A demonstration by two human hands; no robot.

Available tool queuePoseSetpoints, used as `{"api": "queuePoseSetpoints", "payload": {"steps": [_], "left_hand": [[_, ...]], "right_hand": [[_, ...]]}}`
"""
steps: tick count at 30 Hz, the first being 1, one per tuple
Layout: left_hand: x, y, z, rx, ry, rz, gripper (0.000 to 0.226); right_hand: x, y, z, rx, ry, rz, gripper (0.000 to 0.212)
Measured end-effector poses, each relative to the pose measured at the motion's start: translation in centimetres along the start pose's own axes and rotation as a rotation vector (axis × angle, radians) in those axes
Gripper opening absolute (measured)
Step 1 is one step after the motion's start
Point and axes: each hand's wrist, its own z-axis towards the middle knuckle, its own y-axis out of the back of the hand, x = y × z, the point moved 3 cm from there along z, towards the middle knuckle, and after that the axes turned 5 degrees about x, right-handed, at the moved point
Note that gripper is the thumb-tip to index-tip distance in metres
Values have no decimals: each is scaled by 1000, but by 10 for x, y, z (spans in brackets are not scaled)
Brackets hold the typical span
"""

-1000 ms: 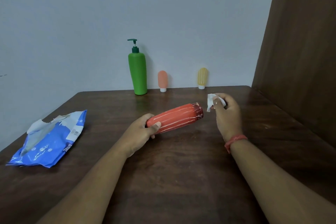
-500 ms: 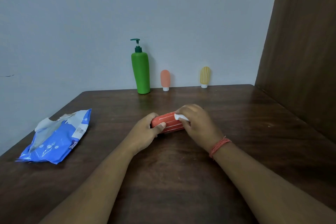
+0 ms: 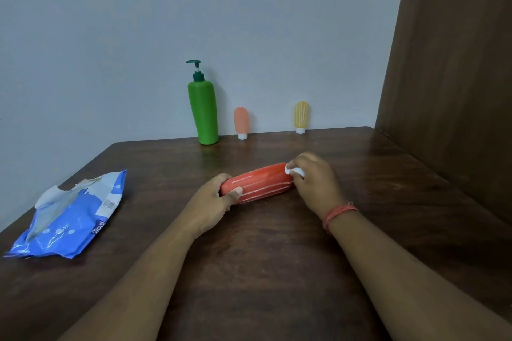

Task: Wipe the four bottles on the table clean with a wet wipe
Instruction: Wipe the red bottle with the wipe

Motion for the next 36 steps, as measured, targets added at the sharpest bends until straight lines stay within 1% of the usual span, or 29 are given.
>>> {"api": "queuePoseSetpoints", "payload": {"steps": [2, 5, 6, 9, 12, 13, 16, 17, 20, 21, 24, 25, 28, 29, 33, 36], "left_hand": [[-1, -1, 1, -2, 6, 0, 22], [-1, -2, 2, -15, 16, -6, 20], [-1, -2, 2, -20, 22, -12, 19], [2, -1, 3, -33, 34, -63, 16], [8, 2, 2, -39, 33, -176, 20], [9, 2, 1, -34, 25, -215, 19], [9, 0, 1, -1, 4, -299, 16], [9, -1, 1, 7, -1, -322, 16], [10, 0, 2, 17, -21, -416, 20], [10, 0, 2, 28, -28, -435, 23], [7, -4, 1, 77, -44, -449, 23], [6, -5, 1, 88, -47, -455, 23], [4, -5, 0, 103, -44, -510, 29], [4, -5, 0, 109, -41, -521, 31], [2, -9, 0, 147, -52, -513, 34], [3, -10, 1, 152, -49, -511, 41]], "right_hand": [[-5, 2, 1, -37, -69, 16, 14], [-4, -4, -1, 68, -4, 19, 11], [-2, -4, -2, 76, 1, 14, 11], [-4, 2, 0, -48, -48, 42, 9], [7, 0, 0, -44, 66, -11, 8], [9, 1, 1, -66, 89, -17, 9], [11, 10, 2, -204, 32, -9, 17], [12, 11, 1, -219, 38, -4, 18], [17, 8, -3, -168, 125, -13, 17], [17, 9, -3, -189, 128, -1, 16], [13, 18, 0, -350, 21, 114, 14], [14, 17, -1, -359, 3, 136, 14], [20, 6, -4, -247, 72, 133, 14], [22, 6, -4, -240, 86, 144, 14], [19, 18, -2, -384, -5, 277, 11], [23, 11, -5, -298, 18, 318, 8]]}}
